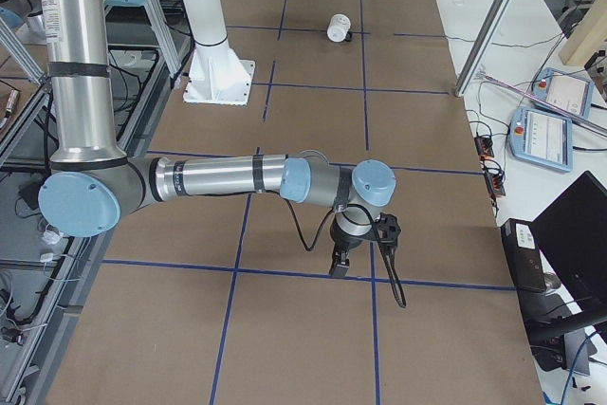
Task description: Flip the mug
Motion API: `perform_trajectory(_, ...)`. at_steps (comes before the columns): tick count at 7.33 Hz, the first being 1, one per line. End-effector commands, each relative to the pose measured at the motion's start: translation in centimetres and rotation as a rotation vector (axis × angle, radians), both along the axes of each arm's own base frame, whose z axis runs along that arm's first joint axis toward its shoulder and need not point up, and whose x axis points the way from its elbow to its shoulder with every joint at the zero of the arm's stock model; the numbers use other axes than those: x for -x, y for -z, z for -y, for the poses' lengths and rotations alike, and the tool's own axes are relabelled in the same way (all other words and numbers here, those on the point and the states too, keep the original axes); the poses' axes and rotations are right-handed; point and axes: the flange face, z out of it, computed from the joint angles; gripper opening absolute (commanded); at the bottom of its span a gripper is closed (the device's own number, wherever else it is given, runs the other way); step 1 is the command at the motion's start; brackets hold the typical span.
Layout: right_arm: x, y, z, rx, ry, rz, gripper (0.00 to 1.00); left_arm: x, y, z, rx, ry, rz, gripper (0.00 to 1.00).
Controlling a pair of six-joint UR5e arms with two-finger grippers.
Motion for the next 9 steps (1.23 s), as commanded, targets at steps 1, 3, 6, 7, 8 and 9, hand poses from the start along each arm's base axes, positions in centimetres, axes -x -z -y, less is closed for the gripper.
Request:
perform_trajectory(1,0.0,0.0,0.0,0.0,0.0,0.0,1.0,0.0,0.8,0.3,-0.017,-0.001,-0.002,1.0)
perform_trajectory(3,0.0,0.0,0.0,0.0,0.0,0.0,1.0,-0.2,2.6,1.9,-0.053,-0.001,-0.013,1.0)
perform_trajectory(6,0.0,0.1,0.1,-0.001,0.0,0.0,1.0,-6.2,8.6,6.5,-0.329,-0.105,-0.031,1.0)
perform_trajectory(7,0.0,0.1,0.1,-0.001,0.0,0.0,1.0,-9.9,10.0,6.6,-0.438,-0.161,-0.056,1.0)
perform_trajectory(8,0.0,0.0,0.0,0.0,0.0,0.0,1.0,-12.5,11.0,6.7,-0.446,-0.151,-0.085,1.0)
perform_trajectory(9,0.0,0.0,0.0,0.0,0.0,0.0,1.0,-14.9,12.7,6.9,-0.5,-0.138,-0.125,1.0)
